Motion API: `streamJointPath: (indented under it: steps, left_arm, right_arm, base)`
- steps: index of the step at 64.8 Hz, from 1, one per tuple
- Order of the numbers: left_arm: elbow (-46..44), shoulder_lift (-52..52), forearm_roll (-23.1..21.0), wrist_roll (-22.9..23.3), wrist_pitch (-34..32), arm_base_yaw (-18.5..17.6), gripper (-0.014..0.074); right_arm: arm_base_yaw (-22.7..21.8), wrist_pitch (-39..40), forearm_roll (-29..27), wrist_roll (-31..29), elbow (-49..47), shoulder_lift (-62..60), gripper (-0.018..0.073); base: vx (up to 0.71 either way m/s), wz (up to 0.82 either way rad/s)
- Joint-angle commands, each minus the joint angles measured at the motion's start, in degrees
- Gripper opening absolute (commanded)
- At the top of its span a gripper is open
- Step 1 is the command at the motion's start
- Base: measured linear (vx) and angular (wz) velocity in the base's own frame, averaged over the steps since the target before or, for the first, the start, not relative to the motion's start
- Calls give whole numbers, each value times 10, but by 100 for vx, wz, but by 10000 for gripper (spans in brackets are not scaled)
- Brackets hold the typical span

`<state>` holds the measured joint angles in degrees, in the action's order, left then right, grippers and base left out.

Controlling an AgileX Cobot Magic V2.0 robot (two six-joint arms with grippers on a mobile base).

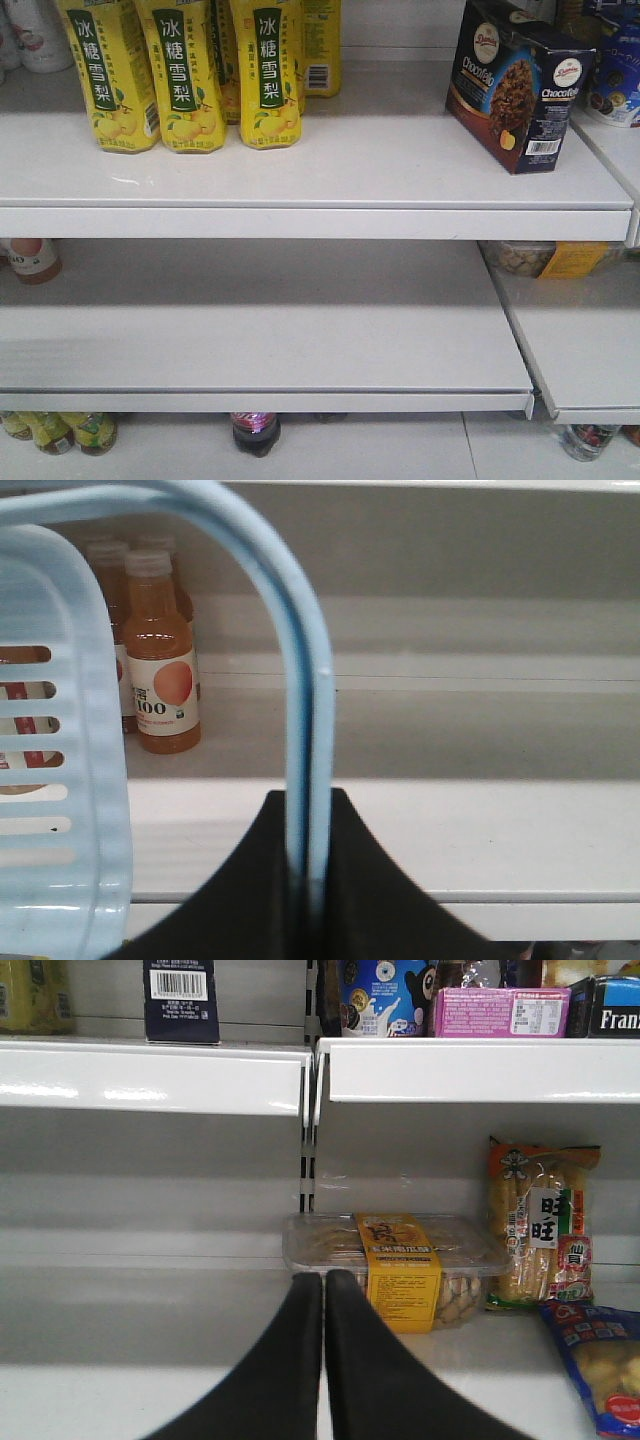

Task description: Left arm holds basket, right arm returns cookies

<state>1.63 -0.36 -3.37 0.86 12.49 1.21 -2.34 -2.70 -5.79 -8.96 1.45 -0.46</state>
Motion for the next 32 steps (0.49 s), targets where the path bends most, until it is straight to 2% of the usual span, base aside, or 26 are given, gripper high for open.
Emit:
streamJointPath:
  steps: [1,14,24,32]
  left_arm:
    - [-14,-10,6,-9,-62,1,-6]
    - [-14,-10,6,-9,-61,1,-6]
    - [-14,-10,6,-9,-61,1,-6]
    - [-14,-10,6,-9,-61,1,-6]
  right_arm:
    - [-3,39,9,32,3,-8,-8]
    - [8,39,61,98,3,-9,-8]
    - [50,39,77,99,3,-9,-8]
    - [59,39,76,102,3,-9,-8]
  base:
    - [0,0]
    - [0,0]
    - [0,0]
    - [0,0]
